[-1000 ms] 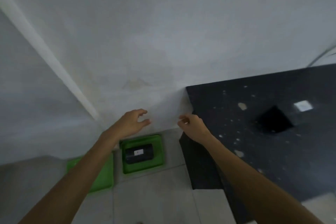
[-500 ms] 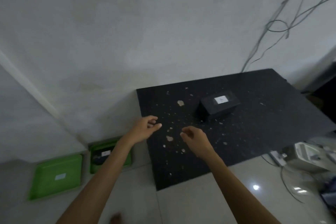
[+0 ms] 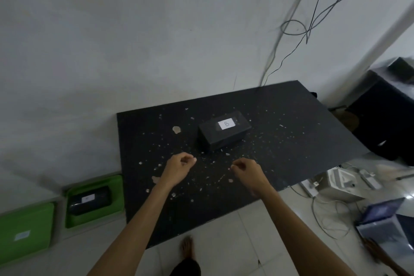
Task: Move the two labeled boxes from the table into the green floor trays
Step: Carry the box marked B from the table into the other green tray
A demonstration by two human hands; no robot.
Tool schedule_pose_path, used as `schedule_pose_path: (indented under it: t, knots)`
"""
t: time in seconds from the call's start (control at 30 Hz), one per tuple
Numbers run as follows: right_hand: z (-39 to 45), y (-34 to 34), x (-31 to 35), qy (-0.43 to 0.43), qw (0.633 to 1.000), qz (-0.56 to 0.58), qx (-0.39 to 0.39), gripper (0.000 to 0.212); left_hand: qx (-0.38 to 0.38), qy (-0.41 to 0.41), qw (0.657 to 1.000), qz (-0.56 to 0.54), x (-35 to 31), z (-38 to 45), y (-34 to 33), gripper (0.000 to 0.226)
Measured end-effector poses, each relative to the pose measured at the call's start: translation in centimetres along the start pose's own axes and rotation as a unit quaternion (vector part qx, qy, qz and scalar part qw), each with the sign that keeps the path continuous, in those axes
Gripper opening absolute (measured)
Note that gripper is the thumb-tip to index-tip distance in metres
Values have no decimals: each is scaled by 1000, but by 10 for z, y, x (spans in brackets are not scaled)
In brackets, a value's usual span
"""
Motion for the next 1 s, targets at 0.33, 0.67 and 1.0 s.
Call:
schedule_pose_path:
  t: [0.33, 0.67, 1.0]
  knots:
    - [95, 69, -13, -28, 995, -90, 37, 26, -108, 106, 985, -83, -38, 114, -35, 87]
    - [198, 123, -9, -28, 978, -195, 63, 75, -152, 206, 953, -164, -61, 185, -65, 121]
    - [251, 130, -23, -60, 982, -151, 93, 81, -213, 191, 938, -195, -65, 197, -77, 77]
Point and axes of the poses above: each hand's wrist, its own z-axis towards the middle knuckle, its own y-axis out of the back of the hand, x = y × z, the point moved 2 cm from there along z, towards the middle knuckle, and after that the axes turned 12 degrees about x, right-handed, at the moved point
